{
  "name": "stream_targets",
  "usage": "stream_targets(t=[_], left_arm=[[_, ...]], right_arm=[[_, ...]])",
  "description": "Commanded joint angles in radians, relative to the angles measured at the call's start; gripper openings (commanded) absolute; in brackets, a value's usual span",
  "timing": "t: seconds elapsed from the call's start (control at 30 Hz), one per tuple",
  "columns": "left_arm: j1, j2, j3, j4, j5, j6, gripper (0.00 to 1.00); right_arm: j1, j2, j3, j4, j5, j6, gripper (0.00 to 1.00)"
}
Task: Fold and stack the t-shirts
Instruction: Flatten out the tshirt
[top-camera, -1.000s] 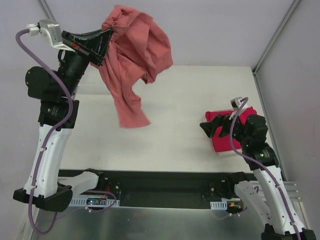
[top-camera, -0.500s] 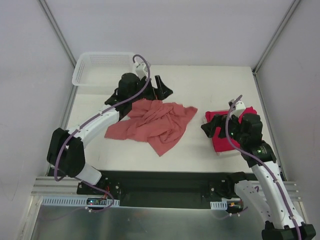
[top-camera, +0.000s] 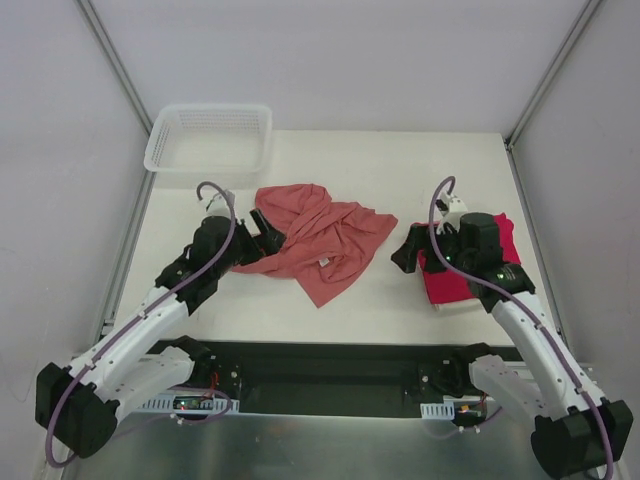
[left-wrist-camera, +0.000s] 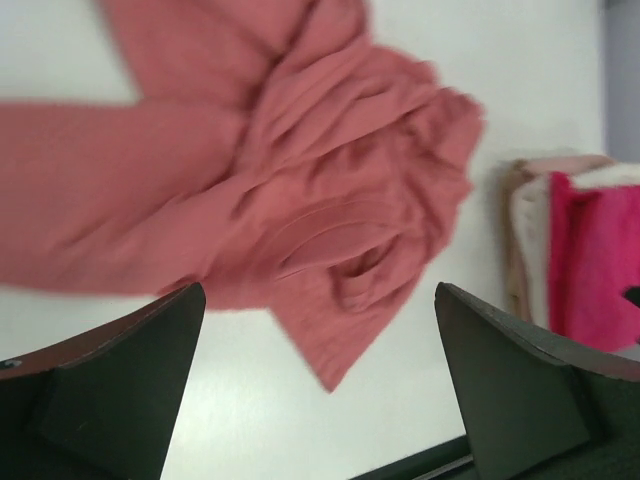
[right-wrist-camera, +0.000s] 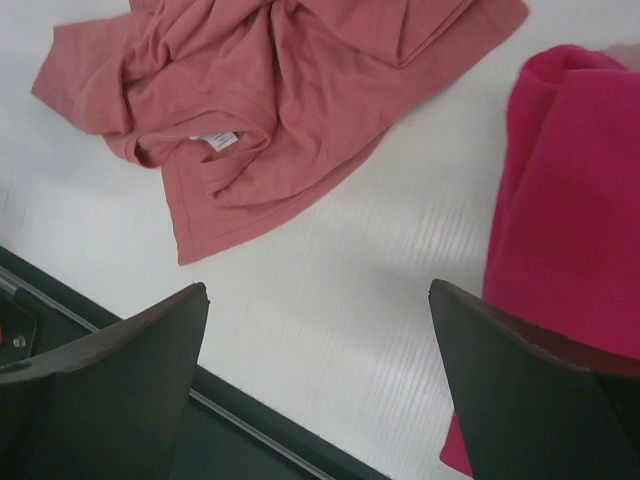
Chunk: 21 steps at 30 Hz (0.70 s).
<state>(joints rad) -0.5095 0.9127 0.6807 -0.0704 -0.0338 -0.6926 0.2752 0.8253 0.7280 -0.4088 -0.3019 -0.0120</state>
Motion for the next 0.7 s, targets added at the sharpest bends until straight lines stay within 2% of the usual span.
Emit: stream_targets(t=[0.0, 0.07, 0.1, 0.13, 0.23, 0.43, 0.57, 0.67], left_arm=[[0.015, -0.049, -0.093, -0.327, -0.239, -0.169, 0.99], [0.060, -0.043, -0.122, -0.345, -0.239, -0.186, 0.99], [0.153, -0.034, -0.128, -0.345, -0.206, -0.191, 0.99], [0.207, -0.019, -0.133, -0.341, -0.104, -0.191, 0.99], [0.342, 0.061, -0.129, -0.325, -0.046, -0.177, 1.00], [0.443, 0.238, -0.081, -0.260, -0.046, -0.177, 0.99], [0.491, 0.363, -0.046, -0.206, -0.028, -0.176, 0.92], [0.503, 0.443, 0.000, -0.178, 0.009, -0.154, 0.91]], right_arm=[[0.117, 0.116, 0.100, -0.001, 0.088, -0.002, 0.96], [0.192, 0.175, 0.149, -0.008, 0.182, -0.005, 0.96], [0.212, 0.233, 0.169, -0.004, 0.207, -0.006, 0.96], [0.246, 0.262, 0.209, -0.002, 0.237, -0.008, 0.96], [0.275, 0.394, 0.281, 0.001, 0.355, 0.004, 0.96], [0.280, 0.667, 0.502, -0.041, 0.434, 0.043, 0.96], [0.280, 0.802, 0.619, -0.084, 0.474, 0.027, 0.96], [0.282, 0.894, 0.689, -0.097, 0.463, 0.018, 0.96]])
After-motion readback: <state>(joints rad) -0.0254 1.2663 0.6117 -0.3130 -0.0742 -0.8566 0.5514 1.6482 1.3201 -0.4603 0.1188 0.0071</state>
